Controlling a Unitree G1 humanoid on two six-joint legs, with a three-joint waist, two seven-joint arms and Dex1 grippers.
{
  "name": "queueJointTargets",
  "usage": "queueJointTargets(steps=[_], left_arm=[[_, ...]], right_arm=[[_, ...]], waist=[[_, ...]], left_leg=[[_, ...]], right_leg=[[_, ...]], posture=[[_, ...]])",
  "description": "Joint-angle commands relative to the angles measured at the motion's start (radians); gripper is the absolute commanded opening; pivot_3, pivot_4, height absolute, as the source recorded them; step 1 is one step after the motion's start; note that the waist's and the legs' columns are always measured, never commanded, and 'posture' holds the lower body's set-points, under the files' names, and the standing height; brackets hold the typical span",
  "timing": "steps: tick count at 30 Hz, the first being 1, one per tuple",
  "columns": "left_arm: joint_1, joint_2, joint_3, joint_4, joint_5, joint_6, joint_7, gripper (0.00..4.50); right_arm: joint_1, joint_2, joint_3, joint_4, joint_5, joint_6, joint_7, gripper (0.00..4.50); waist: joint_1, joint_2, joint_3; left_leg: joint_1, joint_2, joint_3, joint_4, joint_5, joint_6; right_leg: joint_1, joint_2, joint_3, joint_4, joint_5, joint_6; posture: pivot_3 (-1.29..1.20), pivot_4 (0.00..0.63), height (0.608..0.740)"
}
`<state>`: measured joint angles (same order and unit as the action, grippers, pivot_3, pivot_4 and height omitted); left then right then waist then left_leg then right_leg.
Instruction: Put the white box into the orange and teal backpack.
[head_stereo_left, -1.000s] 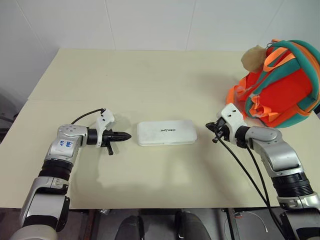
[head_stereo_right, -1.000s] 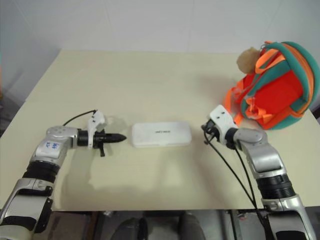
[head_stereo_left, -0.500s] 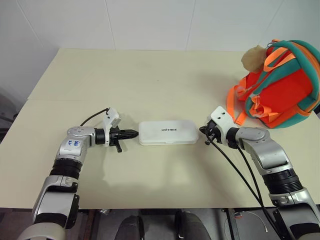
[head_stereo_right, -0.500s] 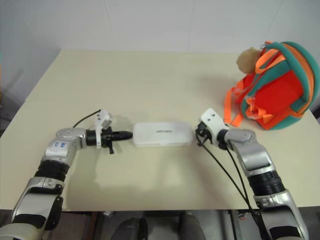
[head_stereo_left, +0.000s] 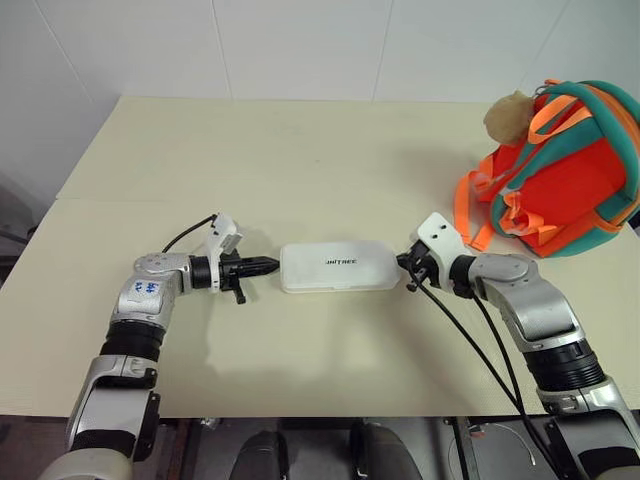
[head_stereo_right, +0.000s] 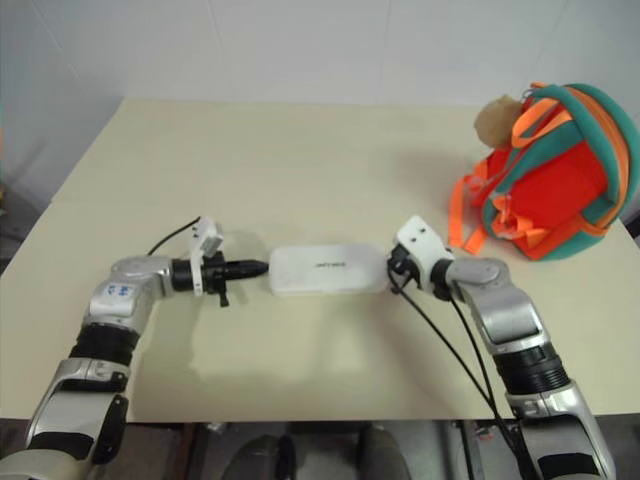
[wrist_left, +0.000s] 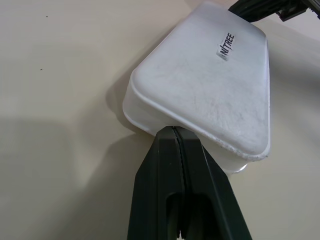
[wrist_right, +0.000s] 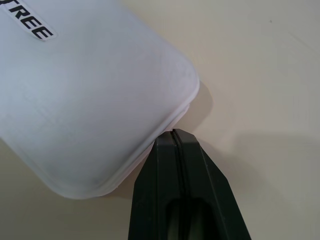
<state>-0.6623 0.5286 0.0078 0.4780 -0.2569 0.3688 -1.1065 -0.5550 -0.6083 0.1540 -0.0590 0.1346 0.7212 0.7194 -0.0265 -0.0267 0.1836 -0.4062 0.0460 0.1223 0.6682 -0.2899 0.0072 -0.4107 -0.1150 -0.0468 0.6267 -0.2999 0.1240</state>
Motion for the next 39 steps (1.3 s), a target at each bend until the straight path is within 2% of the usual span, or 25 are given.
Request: queueJointTargets(steps=[1, 19, 28, 39], left_arm=[[0.010, -0.005, -0.003, -0.070, -0.030, 0.016, -0.019, 0.00], [0.138, 0.057, -0.004, -0.350, -0.086, 0.196, -0.055, 0.00], [0.153, 0.075, -0.002, -0.301, -0.051, 0.151, -0.040, 0.00], [0.169, 0.116, 0.028, -0.286, -0.057, 0.146, -0.032, 0.00]], right_arm=[[0.016, 0.002, 0.033, -0.097, 0.028, 0.009, 0.049, 0.12], [0.085, -0.041, 0.013, -0.257, 0.066, 0.094, 0.103, 0.12], [0.126, -0.077, 0.014, -0.263, 0.057, 0.078, 0.119, 0.12], [0.138, -0.163, -0.056, -0.200, 0.048, 0.019, 0.126, 0.12]], waist=[[0.000, 0.000, 0.000], [0.001, 0.000, 0.000], [0.001, 0.000, 0.000], [0.001, 0.000, 0.000]], left_leg=[[0.000, 0.000, 0.000, 0.000, 0.000, 0.000], [0.000, 0.001, -0.003, 0.000, 0.000, 0.000], [0.000, 0.001, -0.003, 0.000, 0.000, 0.000], [0.000, 0.001, -0.003, 0.000, 0.000, 0.000]], right_leg=[[0.000, 0.000, 0.000, 0.000, 0.000, 0.000], [0.000, 0.000, 0.000, 0.000, 0.000, 0.000], [0.000, 0.000, 0.000, 0.000, 0.000, 0.000], [0.000, 0.000, 0.000, 0.000, 0.000, 0.000]], posture=[[0.00, 0.150, 0.740], [0.00, 0.150, 0.740], [0.00, 0.150, 0.740], [0.00, 0.150, 0.740]])
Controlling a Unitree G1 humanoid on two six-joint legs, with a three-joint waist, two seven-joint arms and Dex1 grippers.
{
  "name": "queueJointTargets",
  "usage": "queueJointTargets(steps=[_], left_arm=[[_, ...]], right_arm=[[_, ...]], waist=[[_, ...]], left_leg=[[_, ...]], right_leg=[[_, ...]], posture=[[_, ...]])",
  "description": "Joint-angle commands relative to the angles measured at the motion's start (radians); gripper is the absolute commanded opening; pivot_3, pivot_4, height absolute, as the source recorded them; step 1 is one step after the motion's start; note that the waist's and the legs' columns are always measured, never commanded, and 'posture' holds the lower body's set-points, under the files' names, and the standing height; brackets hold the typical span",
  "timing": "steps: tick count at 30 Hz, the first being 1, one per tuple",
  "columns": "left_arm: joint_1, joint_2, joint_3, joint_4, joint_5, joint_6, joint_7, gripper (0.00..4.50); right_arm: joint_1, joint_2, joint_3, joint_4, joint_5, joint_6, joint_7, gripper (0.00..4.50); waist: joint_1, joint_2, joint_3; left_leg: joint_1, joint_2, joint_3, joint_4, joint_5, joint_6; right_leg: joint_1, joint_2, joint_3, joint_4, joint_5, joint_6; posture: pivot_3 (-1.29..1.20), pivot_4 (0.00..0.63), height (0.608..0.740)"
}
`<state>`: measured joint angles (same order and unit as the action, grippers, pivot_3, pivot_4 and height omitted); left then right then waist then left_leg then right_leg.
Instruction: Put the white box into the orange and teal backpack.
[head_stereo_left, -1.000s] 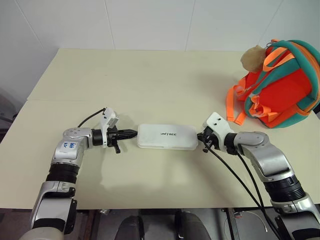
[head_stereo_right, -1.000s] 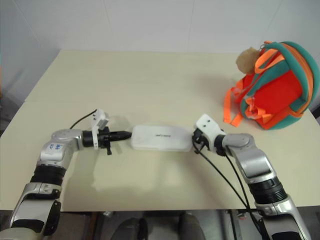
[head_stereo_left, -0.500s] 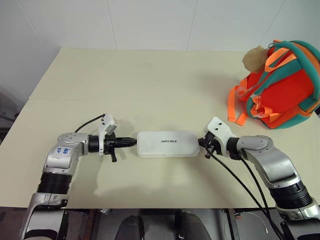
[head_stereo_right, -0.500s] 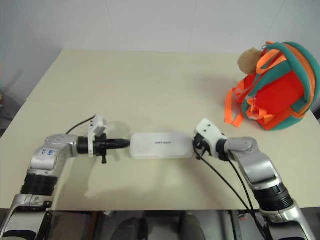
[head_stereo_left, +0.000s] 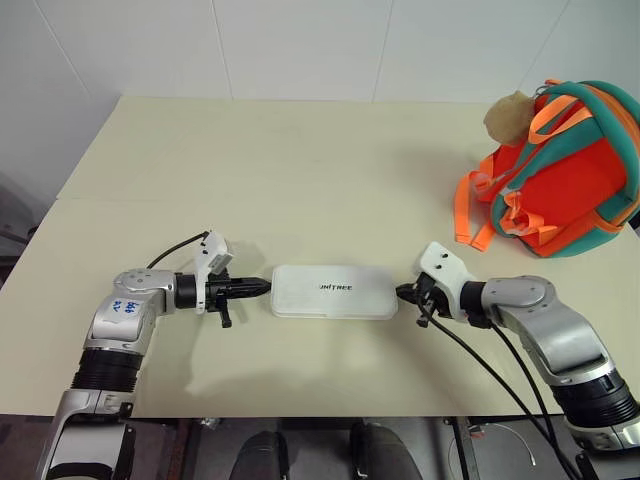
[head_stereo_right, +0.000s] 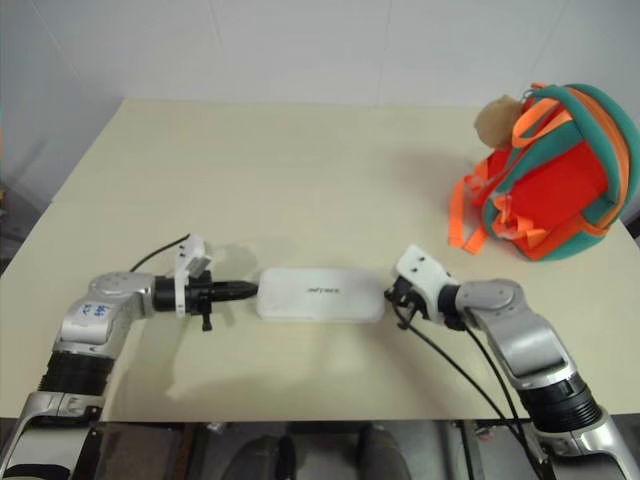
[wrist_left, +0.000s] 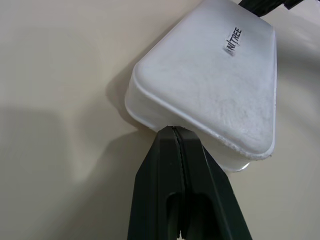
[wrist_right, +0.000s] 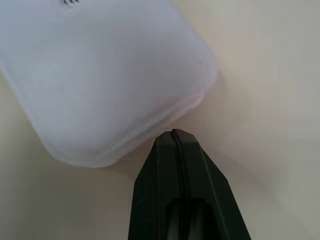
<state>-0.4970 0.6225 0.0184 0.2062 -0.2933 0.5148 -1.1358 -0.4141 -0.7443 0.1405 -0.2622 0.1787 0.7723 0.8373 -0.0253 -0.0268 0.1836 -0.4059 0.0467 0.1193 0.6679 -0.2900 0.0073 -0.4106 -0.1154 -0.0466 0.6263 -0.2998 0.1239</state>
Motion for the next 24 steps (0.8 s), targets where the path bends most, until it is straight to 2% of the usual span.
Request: queueJointTargets(steps=[1, 8, 14, 16, 17, 19, 24], left_arm=[[0.002, 0.026, 0.019, -0.013, -0.021, 0.002, 0.000, 0.00], [-0.003, 0.078, 0.042, -0.009, -0.031, 0.024, -0.008, 0.00], [-0.070, 0.106, 0.103, 0.083, -0.050, -0.079, -0.020, 0.00], [-0.092, 0.105, 0.107, 0.103, -0.051, -0.080, -0.014, 0.00], [-0.104, 0.096, 0.115, 0.111, -0.059, -0.085, -0.013, 0.18], [-0.131, 0.072, 0.136, 0.120, -0.086, -0.086, -0.008, 0.61], [-0.133, 0.046, 0.145, 0.115, -0.109, -0.095, -0.008, 2.16]], right_arm=[[-0.003, -0.034, -0.047, 0.011, 0.002, -0.039, 0.007, 0.12], [0.003, -0.105, -0.098, 0.057, -0.008, -0.078, 0.006, 0.12], [0.007, -0.163, -0.186, 0.054, 0.024, -0.070, 0.014, 0.12], [0.012, -0.173, -0.201, 0.032, 0.049, -0.052, 0.033, 0.89], [0.019, -0.179, -0.206, 0.010, 0.066, -0.041, 0.049, 1.04], [0.029, -0.181, -0.221, -0.035, 0.107, -0.013, 0.069, 1.70], [0.039, -0.192, -0.233, -0.078, 0.145, 0.022, 0.078, 3.38]], waist=[[0.000, 0.000, 0.000], [0.000, 0.000, 0.000], [0.000, 0.000, 0.000], [0.000, 0.000, 0.000], [0.002, 0.000, 0.000], [0.003, 0.000, 0.000], [0.003, 0.000, 0.000]], left_leg=[[0.000, 0.000, 0.000, 0.000, 0.000, 0.000], [0.000, 0.000, 0.000, 0.000, 0.000, 0.000], [0.000, 0.000, 0.000, 0.000, 0.000, 0.000], [0.000, 0.000, 0.000, 0.000, 0.000, 0.000], [0.000, 0.000, 0.000, 0.000, 0.000, 0.000], [0.000, 0.000, 0.000, 0.000, 0.000, 0.000], [0.000, 0.000, 0.001, 0.000, 0.000, 0.000]], right_leg=[[0.000, 0.000, 0.000, 0.000, 0.000, 0.000], [0.000, 0.000, 0.000, 0.000, 0.000, 0.000], [0.000, 0.000, 0.000, 0.000, 0.000, 0.000], [0.000, 0.000, 0.000, 0.000, 0.000, 0.000], [0.000, 0.000, 0.000, 0.000, 0.000, 0.000], [0.000, 0.000, 0.000, 0.000, 0.000, 0.000], [0.000, 0.000, 0.000, -0.001, 0.000, 0.000]], posture=[[0.00, 0.150, 0.740], [0.00, 0.150, 0.740], [0.00, 0.150, 0.740], [0.00, 0.150, 0.740], [0.00, 0.150, 0.740], [0.00, 0.150, 0.740], [0.00, 0.150, 0.740]])
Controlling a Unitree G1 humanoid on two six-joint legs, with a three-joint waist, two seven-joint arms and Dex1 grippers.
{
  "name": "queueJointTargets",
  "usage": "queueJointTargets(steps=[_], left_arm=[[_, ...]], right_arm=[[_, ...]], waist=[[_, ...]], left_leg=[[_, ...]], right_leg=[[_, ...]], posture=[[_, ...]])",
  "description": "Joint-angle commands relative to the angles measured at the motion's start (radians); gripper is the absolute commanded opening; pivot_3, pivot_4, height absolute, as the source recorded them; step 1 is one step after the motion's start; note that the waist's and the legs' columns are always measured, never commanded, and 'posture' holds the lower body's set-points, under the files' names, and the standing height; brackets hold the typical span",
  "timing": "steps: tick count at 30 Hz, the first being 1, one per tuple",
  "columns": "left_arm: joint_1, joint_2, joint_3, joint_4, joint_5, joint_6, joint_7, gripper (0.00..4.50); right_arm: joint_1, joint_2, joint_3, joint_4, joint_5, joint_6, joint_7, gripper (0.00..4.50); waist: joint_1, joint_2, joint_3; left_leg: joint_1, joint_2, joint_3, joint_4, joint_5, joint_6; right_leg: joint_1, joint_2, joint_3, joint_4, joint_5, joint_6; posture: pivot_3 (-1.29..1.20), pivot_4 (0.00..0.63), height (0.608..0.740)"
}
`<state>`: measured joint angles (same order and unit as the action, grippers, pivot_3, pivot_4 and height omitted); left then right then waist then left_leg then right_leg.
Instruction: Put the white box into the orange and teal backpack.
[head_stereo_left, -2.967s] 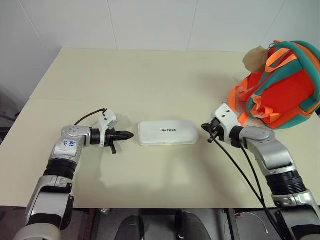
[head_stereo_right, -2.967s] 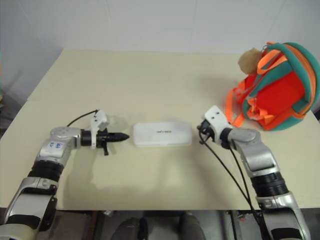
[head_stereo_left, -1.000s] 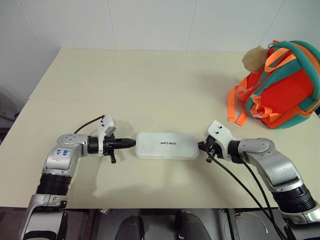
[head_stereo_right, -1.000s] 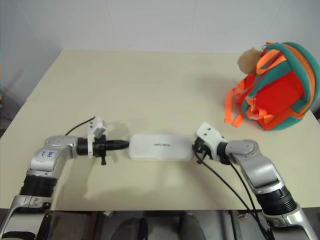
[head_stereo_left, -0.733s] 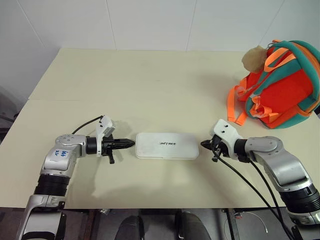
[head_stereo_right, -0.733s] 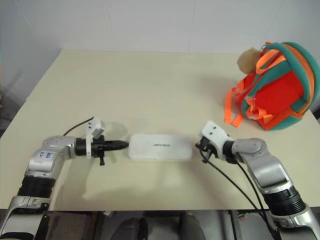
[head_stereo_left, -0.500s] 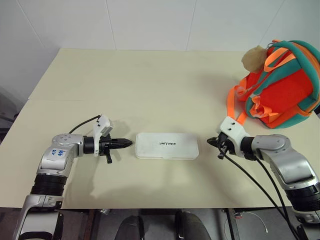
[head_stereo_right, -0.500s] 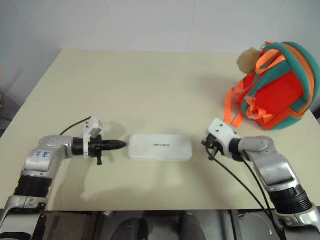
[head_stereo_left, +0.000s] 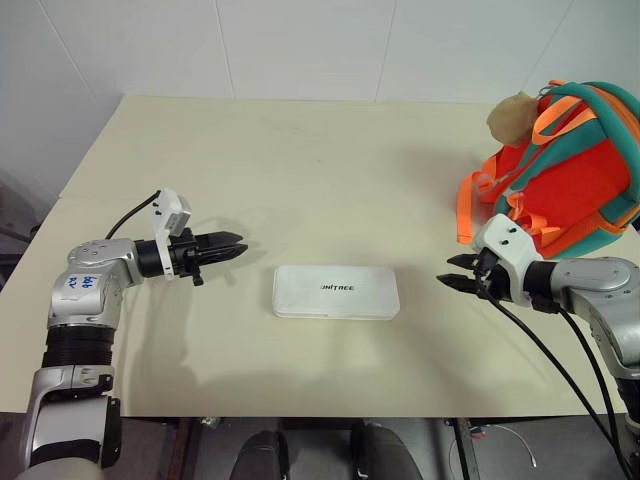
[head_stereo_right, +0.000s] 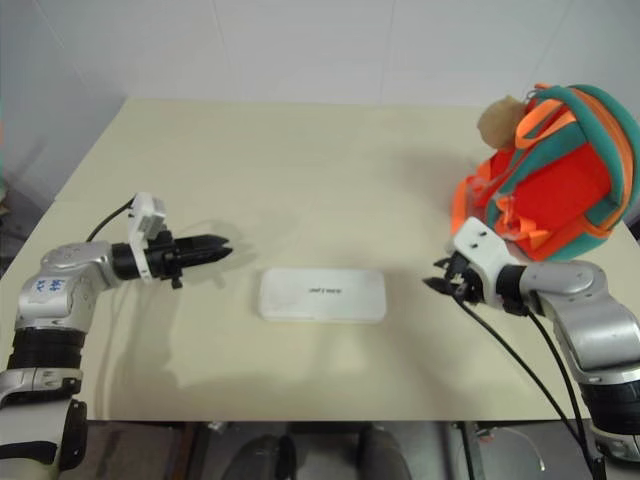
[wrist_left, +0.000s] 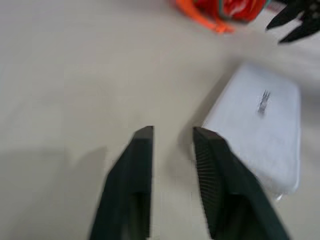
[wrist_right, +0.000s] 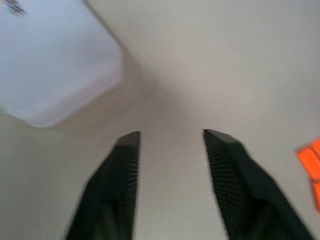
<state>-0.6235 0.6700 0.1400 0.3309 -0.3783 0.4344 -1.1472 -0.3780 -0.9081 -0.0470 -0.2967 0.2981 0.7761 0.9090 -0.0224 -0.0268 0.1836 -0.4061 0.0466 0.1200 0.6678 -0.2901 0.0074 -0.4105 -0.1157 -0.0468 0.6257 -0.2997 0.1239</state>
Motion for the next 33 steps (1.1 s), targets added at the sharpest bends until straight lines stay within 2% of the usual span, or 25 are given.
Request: queueJointTargets(steps=[1, 3, 4, 8, 12, 14, 18, 21, 24, 27, 30, 33], left_arm=[[-0.006, -0.005, 0.027, -0.011, -0.032, -0.010, 0.006, 2.43], [-0.003, -0.012, 0.041, -0.020, -0.058, 0.008, 0.011, 3.03], [-0.001, -0.012, 0.045, -0.023, -0.065, 0.017, 0.013, 3.34], [0.007, -0.012, 0.059, -0.040, -0.094, 0.040, 0.024, 4.47], [0.017, -0.024, 0.093, -0.057, -0.130, 0.061, 0.057, 4.47], [0.004, -0.017, 0.109, -0.037, -0.158, 0.137, 0.080, 4.47], [0.016, -0.011, 0.125, -0.041, -0.158, 0.182, 0.138, 4.47], [0.001, -0.014, 0.151, -0.024, -0.208, 0.314, 0.177, 4.47], [-0.008, -0.018, 0.170, -0.027, -0.260, 0.424, 0.192, 4.47], [0.002, -0.015, 0.170, -0.039, -0.274, 0.432, 0.187, 4.47], [0.004, -0.021, 0.195, -0.043, -0.322, 0.482, 0.189, 4.47], [0.020, -0.023, 0.191, -0.074, -0.327, 0.458, 0.173, 4.47]], right_arm=[[0.002, -0.031, -0.048, -0.043, 0.029, 0.021, 0.005, 3.69], [0.000, -0.034, -0.057, -0.045, 0.043, 0.032, 0.002, 4.34], [-0.001, -0.035, -0.062, -0.047, 0.050, 0.037, 0.001, 4.50], [-0.008, -0.025, -0.084, -0.045, 0.076, 0.064, -0.012, 4.50], [-0.027, 0.007, -0.102, -0.025, 0.117, 0.126, -0.048, 4.50], [-0.072, 0.031, -0.102, 0.003, 0.171, 0.257, -0.067, 4.50], [-0.134, 0.072, -0.134, 0.042, 0.210, 0.375, -0.131, 4.50], [-0.156, 0.103, -0.175, 0.054, 0.305, 0.491, -0.116, 4.50], [-0.151, 0.119, -0.182, 0.073, 0.338, 0.513, -0.120, 4.50], [-0.126, 0.127, -0.188, 0.070, 0.366, 0.536, -0.127, 4.50], [-0.132, 0.197, -0.236, 0.093, 0.429, 0.601, -0.150, 4.50], [-0.115, 0.228, -0.237, 0.104, 0.442, 0.587, -0.159, 4.50]], waist=[[0.000, 0.000, 0.000], [-0.002, 0.000, 0.000], [-0.002, 0.000, 0.000], [-0.002, 0.000, 0.000], [-0.002, 0.000, 0.000], [-0.004, 0.000, 0.000], [-0.003, 0.000, 0.000], [-0.002, 0.000, 0.000], [-0.002, 0.000, 0.000], [0.002, 0.000, 0.000], [0.000, -0.001, 0.000], [-0.003, -0.001, 0.000]], left_leg=[[0.000, 0.000, 0.000, 0.000, 0.000, 0.000], [0.000, 0.000, 0.000, 0.000, 0.000, 0.000], [0.000, 0.000, 0.000, 0.000, 0.000, 0.000], [0.000, 0.000, 0.000, 0.000, 0.000, 0.000], [0.000, 0.000, 0.000, 0.000, 0.000, 0.000], [0.000, 0.000, -0.001, 0.000, 0.000, 0.000], [0.001, 0.001, -0.003, 0.000, 0.000, 0.000], [0.001, 0.001, -0.003, 0.000, 0.000, 0.000], [0.000, 0.001, -0.004, -0.001, 0.000, 0.000], [0.000, 0.001, -0.003, -0.001, 0.000, 0.000], [0.000, 0.001, -0.003, -0.001, 0.000, 0.000], [0.001, 0.001, -0.003, 0.000, 0.000, 0.000]], right_leg=[[0.000, 0.000, 0.000, 0.000, 0.000, 0.000], [0.000, 0.000, 0.000, 0.000, 0.000, 0.000], [0.000, 0.000, 0.000, 0.000, 0.000, 0.000], [0.000, 0.000, 0.000, 0.001, 0.000, 0.000], [0.000, 0.000, 0.000, 0.000, 0.000, 0.000], [0.000, 0.000, 0.000, 0.001, 0.000, 0.000], [0.000, 0.000, 0.000, 0.001, 0.000, -0.001], [0.000, 0.000, 0.000, 0.001, 0.000, -0.001], [0.000, 0.000, 0.000, 0.000, 0.000, -0.001], [0.000, 0.000, 0.000, 0.000, 0.000, -0.001], [0.000, 0.000, 0.000, 0.000, 0.000, -0.001], [0.000, 0.000, 0.001, 0.001, 0.000, -0.001]], posture=[[0.00, 0.150, 0.740], [0.00, 0.150, 0.740], [0.00, 0.150, 0.740], [0.00, 0.150, 0.740], [0.00, 0.150, 0.740], [0.00, 0.150, 0.740], [0.00, 0.150, 0.740], [0.00, 0.150, 0.740], [0.00, 0.150, 0.740], [0.00, 0.150, 0.740], [0.00, 0.150, 0.740], [0.00, 0.150, 0.740]])
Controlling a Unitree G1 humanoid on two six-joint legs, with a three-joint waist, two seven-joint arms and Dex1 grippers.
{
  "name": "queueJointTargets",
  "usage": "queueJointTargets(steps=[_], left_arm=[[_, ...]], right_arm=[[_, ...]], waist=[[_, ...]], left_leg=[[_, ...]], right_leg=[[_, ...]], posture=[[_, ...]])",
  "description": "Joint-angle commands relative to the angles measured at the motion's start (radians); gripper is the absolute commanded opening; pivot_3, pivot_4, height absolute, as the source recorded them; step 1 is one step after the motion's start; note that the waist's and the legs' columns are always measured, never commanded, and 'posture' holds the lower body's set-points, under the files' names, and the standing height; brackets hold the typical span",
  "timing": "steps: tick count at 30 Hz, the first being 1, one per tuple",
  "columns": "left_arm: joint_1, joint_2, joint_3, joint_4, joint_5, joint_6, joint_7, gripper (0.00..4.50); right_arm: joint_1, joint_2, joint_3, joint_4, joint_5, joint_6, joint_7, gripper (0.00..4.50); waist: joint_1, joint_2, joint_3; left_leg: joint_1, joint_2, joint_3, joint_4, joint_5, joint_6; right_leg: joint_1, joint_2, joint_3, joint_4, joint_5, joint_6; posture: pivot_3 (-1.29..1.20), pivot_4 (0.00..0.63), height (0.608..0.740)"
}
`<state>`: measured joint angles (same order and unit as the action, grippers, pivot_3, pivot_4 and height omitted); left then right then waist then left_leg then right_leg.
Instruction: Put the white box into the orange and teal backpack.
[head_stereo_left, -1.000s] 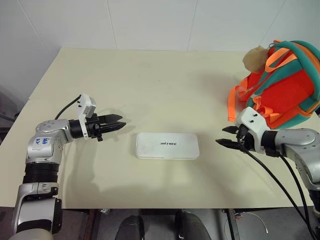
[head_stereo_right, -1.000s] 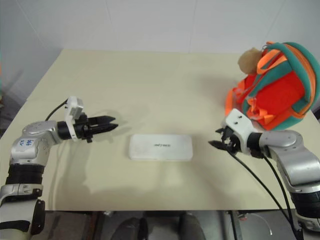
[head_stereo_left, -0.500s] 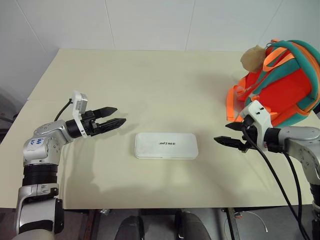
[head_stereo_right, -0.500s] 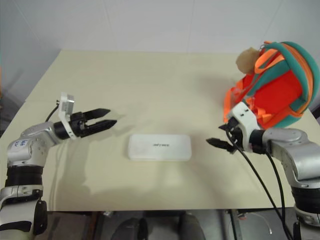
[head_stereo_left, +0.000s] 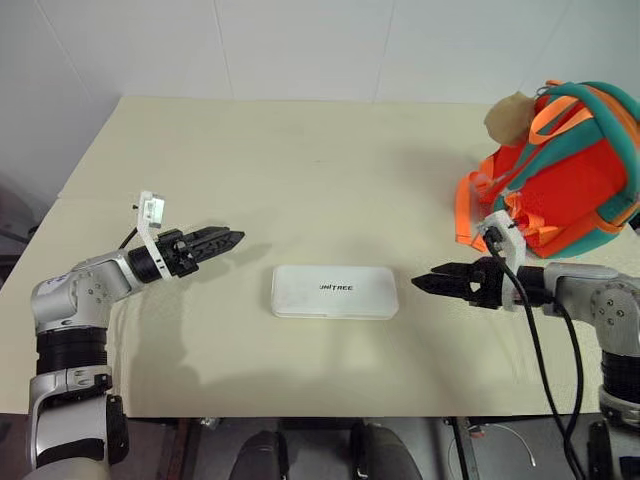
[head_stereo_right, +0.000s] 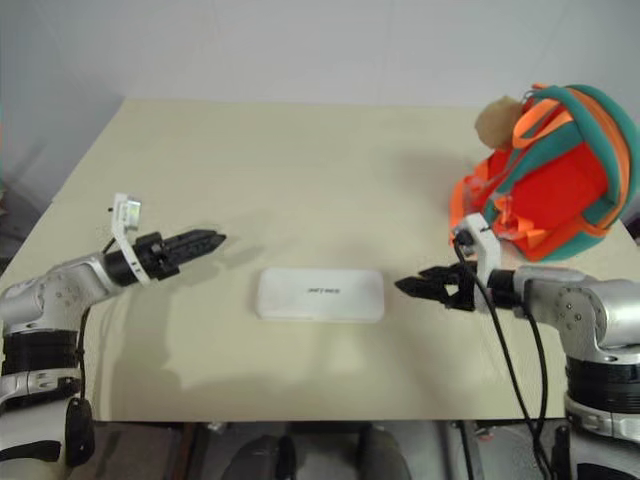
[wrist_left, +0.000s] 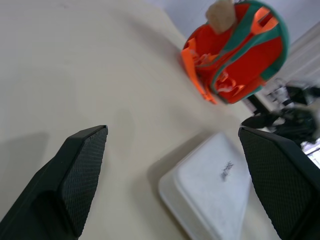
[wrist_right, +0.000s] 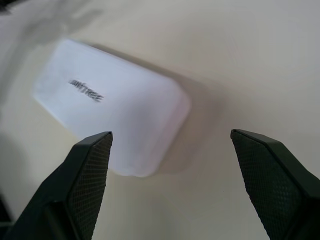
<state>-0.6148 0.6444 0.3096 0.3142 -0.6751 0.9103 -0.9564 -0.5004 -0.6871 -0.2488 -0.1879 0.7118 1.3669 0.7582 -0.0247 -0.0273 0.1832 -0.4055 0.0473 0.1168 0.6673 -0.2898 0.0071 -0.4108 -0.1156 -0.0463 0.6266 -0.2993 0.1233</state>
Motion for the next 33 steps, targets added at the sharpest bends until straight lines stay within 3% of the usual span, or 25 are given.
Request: queueJointTargets(steps=[1, 9, 20, 33], left_arm=[[0.021, 0.000, 0.021, -0.073, -0.032, -0.037, -0.027, 4.47], [0.073, 0.008, 0.006, -0.107, -0.020, -0.126, -0.078, 4.47], [0.128, 0.027, 0.001, -0.149, -0.029, -0.092, -0.086, 4.47], [0.099, 0.034, 0.073, -0.121, -0.208, 0.333, 0.060, 4.47]], right_arm=[[0.019, 0.009, -0.022, -0.005, 0.027, -0.019, -0.005, 4.50], [0.066, 0.053, 0.048, 0.020, 0.006, -0.147, -0.010, 4.50], [0.034, 0.112, 0.087, 0.044, 0.036, -0.142, -0.025, 4.50], [0.031, 0.109, 0.109, 0.042, 0.047, -0.142, -0.023, 4.50]], waist=[[-0.001, 0.000, 0.000], [-0.001, 0.000, 0.000], [-0.001, 0.000, 0.000], [-0.002, 0.000, 0.000]], left_leg=[[0.000, 0.000, 0.000, 0.000, 0.000, 0.000], [0.000, 0.000, 0.001, -0.001, 0.000, 0.000], [0.000, 0.000, 0.000, -0.001, 0.000, 0.000], [0.000, 0.000, -0.003, -0.001, 0.000, 0.000]], right_leg=[[0.000, 0.000, 0.000, 0.000, 0.000, 0.000], [0.000, 0.000, 0.000, -0.001, 0.000, 0.000], [0.000, 0.000, 0.000, -0.001, 0.000, 0.000], [0.000, 0.000, 0.000, 0.000, 0.000, 0.000]], posture=[[0.00, 0.150, 0.740], [0.00, 0.150, 0.740], [0.00, 0.150, 0.740], [0.00, 0.150, 0.740]])
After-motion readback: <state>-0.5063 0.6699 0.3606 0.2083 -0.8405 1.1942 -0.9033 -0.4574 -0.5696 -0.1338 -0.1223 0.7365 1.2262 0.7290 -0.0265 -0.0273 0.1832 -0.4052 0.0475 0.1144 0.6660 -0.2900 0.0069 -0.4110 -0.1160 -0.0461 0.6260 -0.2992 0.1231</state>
